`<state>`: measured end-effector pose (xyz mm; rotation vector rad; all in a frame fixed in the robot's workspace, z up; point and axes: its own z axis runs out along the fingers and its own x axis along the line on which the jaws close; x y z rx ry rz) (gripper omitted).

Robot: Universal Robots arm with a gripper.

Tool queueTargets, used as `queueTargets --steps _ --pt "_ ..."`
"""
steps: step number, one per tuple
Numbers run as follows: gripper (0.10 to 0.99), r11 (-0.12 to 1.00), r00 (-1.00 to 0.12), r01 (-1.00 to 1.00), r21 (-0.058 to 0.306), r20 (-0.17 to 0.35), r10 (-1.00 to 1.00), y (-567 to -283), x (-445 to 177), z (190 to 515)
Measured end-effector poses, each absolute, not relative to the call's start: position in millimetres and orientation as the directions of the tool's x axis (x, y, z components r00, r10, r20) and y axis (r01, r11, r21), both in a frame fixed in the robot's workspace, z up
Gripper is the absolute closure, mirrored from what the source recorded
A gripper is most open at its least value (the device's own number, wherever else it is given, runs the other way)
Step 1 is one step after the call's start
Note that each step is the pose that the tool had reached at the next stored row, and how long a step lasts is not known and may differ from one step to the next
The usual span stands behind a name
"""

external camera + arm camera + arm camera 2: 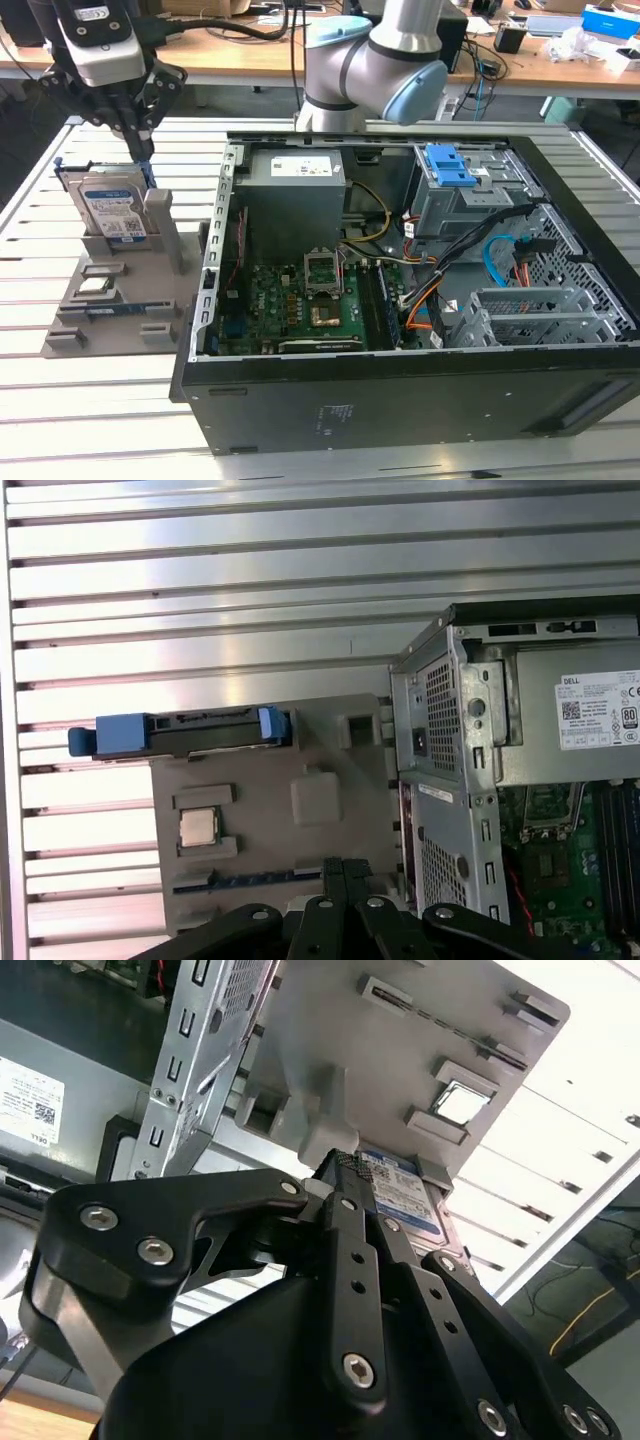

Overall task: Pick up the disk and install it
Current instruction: 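Reach for the disk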

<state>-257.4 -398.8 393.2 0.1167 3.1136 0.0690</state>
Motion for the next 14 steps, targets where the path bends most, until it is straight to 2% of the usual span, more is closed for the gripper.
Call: queueTargets --steps 14 --pt "0.98 0.996 -0.997 0.074 0.045 -0.023 0.075 -399 -294 393"
